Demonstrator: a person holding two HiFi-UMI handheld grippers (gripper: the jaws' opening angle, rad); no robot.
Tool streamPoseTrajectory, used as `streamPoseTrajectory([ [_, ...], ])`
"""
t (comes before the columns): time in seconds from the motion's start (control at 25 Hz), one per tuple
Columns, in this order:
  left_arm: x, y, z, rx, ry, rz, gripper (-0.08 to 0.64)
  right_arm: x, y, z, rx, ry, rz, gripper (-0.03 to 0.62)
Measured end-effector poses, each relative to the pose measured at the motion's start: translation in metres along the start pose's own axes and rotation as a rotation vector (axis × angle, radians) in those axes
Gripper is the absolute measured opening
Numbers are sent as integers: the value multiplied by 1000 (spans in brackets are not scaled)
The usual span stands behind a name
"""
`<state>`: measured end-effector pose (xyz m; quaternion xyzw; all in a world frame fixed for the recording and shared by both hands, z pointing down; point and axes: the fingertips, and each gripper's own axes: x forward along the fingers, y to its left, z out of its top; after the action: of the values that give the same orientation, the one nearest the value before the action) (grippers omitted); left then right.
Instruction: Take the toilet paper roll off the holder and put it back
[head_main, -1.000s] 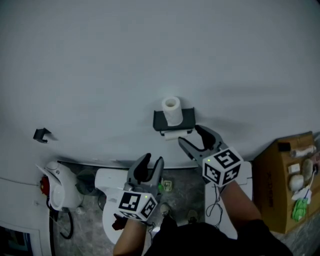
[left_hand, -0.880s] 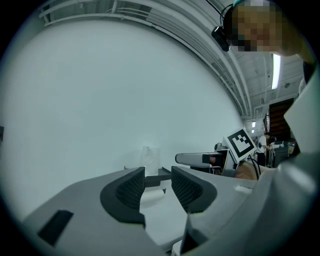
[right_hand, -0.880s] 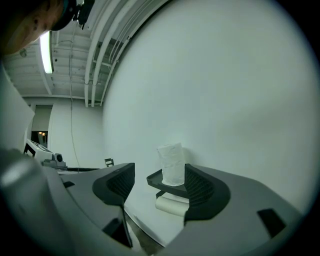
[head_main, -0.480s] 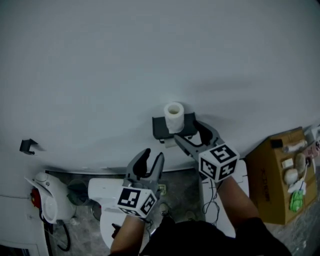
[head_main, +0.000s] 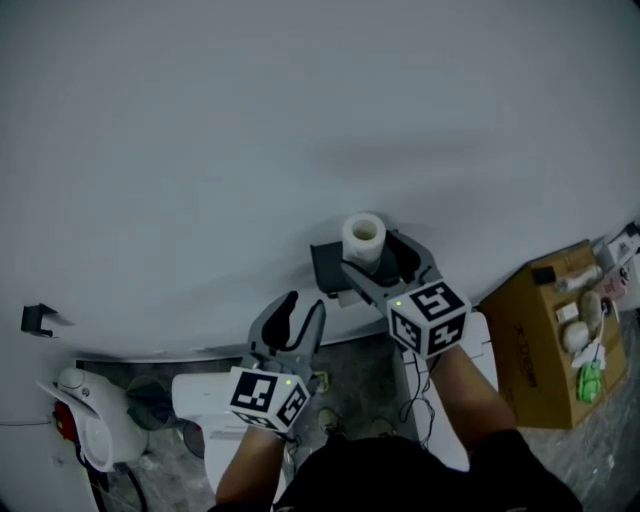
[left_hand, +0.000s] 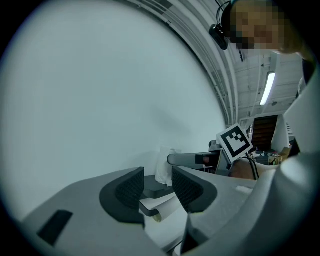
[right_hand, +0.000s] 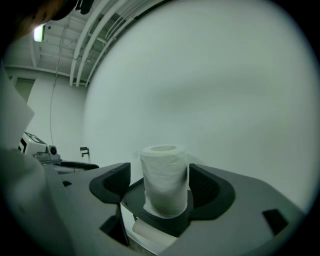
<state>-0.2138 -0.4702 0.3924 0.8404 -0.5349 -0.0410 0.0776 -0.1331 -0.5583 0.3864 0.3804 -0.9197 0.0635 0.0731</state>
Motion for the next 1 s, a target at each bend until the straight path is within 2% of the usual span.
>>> streamPoseTrajectory([
  [0.6,-3,48,-7,-51,2,-65,163,34,-4,-5,-121,65,-195,353],
  [0.84,-4,56,-6,-57,0,-89,163,37,-10,-7,-156,87,-281,322],
  [1.0,-8,61,-5,-58,-6,-98,163,37,-10,-7,-170,81,-300,318],
])
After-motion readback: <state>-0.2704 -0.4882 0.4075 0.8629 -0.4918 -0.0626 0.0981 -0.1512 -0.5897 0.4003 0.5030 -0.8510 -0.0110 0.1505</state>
